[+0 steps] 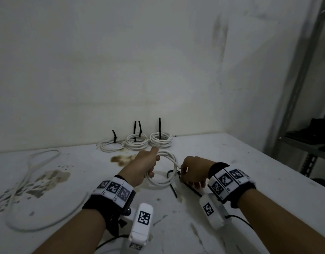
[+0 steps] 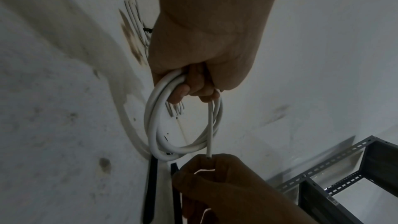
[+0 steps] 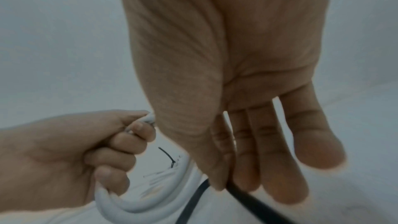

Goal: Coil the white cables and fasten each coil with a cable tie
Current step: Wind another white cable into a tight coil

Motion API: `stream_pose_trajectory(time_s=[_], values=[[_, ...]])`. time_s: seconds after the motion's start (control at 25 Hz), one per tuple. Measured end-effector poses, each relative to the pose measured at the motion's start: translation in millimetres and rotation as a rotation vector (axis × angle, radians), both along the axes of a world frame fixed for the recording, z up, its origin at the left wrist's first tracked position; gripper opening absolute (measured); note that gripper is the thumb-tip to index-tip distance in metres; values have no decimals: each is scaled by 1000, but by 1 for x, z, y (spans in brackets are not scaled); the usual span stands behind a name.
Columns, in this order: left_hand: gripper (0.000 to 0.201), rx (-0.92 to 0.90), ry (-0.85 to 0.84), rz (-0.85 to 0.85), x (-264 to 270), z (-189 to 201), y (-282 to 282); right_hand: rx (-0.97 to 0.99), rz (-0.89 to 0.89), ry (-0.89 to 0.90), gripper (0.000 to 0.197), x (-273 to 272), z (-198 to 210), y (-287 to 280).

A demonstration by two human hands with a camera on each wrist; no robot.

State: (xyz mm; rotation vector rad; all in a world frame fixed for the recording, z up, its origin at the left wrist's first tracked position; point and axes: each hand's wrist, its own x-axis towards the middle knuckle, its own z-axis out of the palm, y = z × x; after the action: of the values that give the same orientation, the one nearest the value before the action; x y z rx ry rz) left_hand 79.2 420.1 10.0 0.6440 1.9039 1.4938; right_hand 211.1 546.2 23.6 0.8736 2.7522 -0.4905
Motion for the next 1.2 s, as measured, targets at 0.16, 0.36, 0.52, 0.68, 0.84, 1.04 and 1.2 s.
stream_pose_trajectory(time_s=[0.16, 0.36, 0.52, 0.68, 0.84, 1.04, 1.2], values=[[40, 20, -2, 9, 5, 1, 6, -88, -181, 362, 28, 17, 12, 8], [41, 46, -17, 48, 0, 2, 3, -475, -182, 848, 20, 23, 41, -24], [36, 73, -39, 50, -2, 5, -8, -493, -45, 876, 15, 4, 40, -43], [37, 125, -68, 56, -5, 10, -23, -391, 49, 888, 14, -14, 26, -48], [34, 176, -81, 73, -15, 9, -37, -106, 164, 939, 10, -27, 19, -54], [25, 212, -138, 127, -35, 8, -59, 235, 276, 851, 7, -44, 10, -73], [23, 281, -99, 242, -52, 11, -82, 71, 321, 970, 10, -64, 9, -96]])
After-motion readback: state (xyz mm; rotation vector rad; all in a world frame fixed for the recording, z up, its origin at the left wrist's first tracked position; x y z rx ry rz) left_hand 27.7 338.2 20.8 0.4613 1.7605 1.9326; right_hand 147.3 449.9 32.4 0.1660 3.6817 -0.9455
